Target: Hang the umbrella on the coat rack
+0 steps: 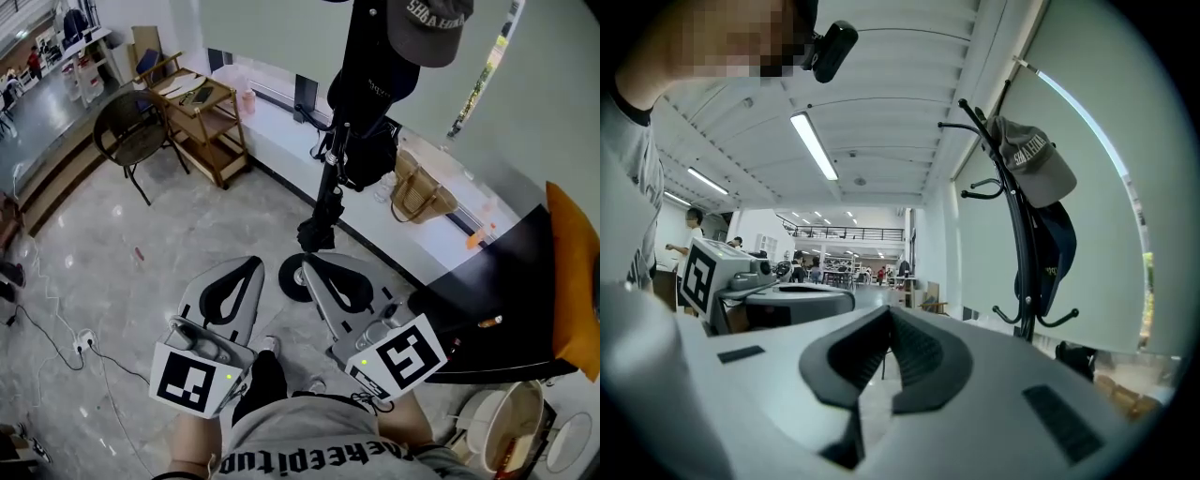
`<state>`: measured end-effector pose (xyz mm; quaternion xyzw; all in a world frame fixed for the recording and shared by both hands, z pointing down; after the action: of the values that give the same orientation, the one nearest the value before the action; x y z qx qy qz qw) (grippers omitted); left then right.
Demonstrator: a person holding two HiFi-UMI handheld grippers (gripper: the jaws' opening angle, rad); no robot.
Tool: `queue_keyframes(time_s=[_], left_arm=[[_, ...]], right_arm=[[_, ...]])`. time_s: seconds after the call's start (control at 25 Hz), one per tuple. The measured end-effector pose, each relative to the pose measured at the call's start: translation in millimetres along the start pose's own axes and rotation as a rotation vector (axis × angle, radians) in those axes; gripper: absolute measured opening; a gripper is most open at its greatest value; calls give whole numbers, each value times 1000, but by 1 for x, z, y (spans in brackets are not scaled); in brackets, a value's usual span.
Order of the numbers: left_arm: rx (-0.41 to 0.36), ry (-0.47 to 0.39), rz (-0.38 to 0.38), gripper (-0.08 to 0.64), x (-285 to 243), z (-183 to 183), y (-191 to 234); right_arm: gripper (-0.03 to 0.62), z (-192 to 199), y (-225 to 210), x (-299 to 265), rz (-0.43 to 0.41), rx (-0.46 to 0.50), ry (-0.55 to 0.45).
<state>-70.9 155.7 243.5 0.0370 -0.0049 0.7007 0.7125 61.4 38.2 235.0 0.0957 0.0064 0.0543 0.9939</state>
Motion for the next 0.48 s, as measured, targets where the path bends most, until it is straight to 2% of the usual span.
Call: queue_keyframes(time_s=[0.2, 0.48], left_arm=[[24, -36, -82, 15, 21, 4, 1], [5, -60, -115, 15, 27, -1, -2]], right_arm=[[11, 2, 6, 8, -16, -4, -5], [12, -2, 10, 19, 10, 3, -6]])
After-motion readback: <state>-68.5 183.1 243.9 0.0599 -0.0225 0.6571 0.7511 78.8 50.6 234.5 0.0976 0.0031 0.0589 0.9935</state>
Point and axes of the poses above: the fingertips, and each gripper's own axes: x backward along the fingers, y to its left, z out of its underside, the point moved 9 cm from there along x, backward along the fingers, and after that the axes turned 7 degrees about x, right-handed, at the moved point
